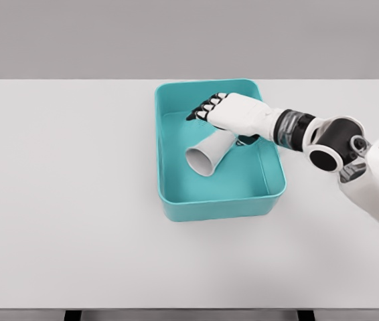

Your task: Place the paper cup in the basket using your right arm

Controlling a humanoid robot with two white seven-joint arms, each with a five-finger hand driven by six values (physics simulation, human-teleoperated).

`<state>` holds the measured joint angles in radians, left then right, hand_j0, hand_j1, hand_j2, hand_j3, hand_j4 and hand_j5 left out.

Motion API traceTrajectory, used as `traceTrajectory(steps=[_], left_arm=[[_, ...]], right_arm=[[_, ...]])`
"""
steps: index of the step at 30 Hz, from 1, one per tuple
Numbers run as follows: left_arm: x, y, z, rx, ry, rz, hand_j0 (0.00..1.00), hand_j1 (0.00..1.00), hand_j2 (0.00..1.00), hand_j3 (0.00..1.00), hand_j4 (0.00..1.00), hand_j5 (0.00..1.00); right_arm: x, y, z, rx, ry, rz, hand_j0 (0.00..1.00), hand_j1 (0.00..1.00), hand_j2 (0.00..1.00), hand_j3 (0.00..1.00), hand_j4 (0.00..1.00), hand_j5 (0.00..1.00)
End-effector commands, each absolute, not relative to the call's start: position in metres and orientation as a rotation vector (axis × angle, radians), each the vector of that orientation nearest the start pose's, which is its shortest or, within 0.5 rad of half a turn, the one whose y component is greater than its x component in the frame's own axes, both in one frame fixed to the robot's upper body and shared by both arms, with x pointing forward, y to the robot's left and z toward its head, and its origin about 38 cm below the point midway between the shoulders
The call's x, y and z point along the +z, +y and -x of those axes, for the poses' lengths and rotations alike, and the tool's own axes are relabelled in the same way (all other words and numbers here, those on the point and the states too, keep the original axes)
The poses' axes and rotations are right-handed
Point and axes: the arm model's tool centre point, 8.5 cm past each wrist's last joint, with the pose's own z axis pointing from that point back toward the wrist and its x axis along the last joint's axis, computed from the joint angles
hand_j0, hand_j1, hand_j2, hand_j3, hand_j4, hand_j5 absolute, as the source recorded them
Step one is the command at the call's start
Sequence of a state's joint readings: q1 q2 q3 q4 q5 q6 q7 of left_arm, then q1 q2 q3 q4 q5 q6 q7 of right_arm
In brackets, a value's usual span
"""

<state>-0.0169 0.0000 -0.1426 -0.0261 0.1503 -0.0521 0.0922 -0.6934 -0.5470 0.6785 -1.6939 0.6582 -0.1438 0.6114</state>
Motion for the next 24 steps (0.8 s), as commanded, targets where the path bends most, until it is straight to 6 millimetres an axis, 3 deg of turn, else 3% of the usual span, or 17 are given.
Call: traceTrajectory(steps=[1,4,5,7,10,11,14,18,24], left_arm=[[-0.261,0.278,-0.025,0.008,-0.095,-0.175,1.00,1.00,1.00,1.00,1.00,1.00],[-0.261,0.278,-0.025,0.008,-0.095,-0.175,1.00,1.00,1.00,1.00,1.00,1.00],[-0.261,0.278,-0.025,0.008,-0.095,-0.175,1.00,1.00,1.00,1.00,1.00,1.00],[-0.261,0.278,-0.025,0.008,-0.095,-0.175,1.00,1.00,1.00,1.00,1.00,1.00],[-0.261,0.278,-0.025,0.008,-0.095,-0.175,1.00,1.00,1.00,1.00,1.00,1.00],[-0.261,0.278,-0.025,0.008,-0.095,-0.175,1.00,1.00,1.00,1.00,1.00,1.00],[-0.261,0.278,-0.025,0.008,-0.095,-0.175,1.00,1.00,1.00,1.00,1.00,1.00],[-0.261,0.278,-0.025,0.008,-0.095,-0.175,1.00,1.00,1.00,1.00,1.00,1.00],[-0.261,0.278,-0.025,0.008,-0.095,-0.175,1.00,1.00,1.00,1.00,1.00,1.00]], right_arm=[[0.279,-0.198,-0.445,1.950,-1.498,0.684,1.00,1.00,1.00,1.00,1.00,1.00],[0.330,-0.243,-0.431,1.739,-1.777,0.408,1.00,1.00,1.00,1.00,1.00,1.00],[0.341,-0.252,-0.423,1.684,-1.884,0.287,1.00,1.00,1.00,1.00,1.00,1.00],[0.351,-0.273,-0.414,1.598,-1.972,0.218,1.00,1.00,1.00,1.00,1.00,1.00],[0.311,-0.318,-0.417,1.538,-1.814,0.295,1.00,1.00,1.00,1.00,1.00,1.00],[0.292,-0.345,-0.415,1.485,-1.743,0.344,1.00,1.00,1.00,1.00,1.00,1.00],[0.278,-0.380,-0.401,1.380,-1.713,0.389,1.00,1.00,1.00,1.00,1.00,1.00],[0.279,-0.391,-0.394,1.338,-1.726,0.410,1.00,1.00,1.00,1.00,1.00,1.00],[0.263,-0.383,-0.397,1.302,-1.736,0.362,1.00,1.00,1.00,1.00,1.00,1.00]])
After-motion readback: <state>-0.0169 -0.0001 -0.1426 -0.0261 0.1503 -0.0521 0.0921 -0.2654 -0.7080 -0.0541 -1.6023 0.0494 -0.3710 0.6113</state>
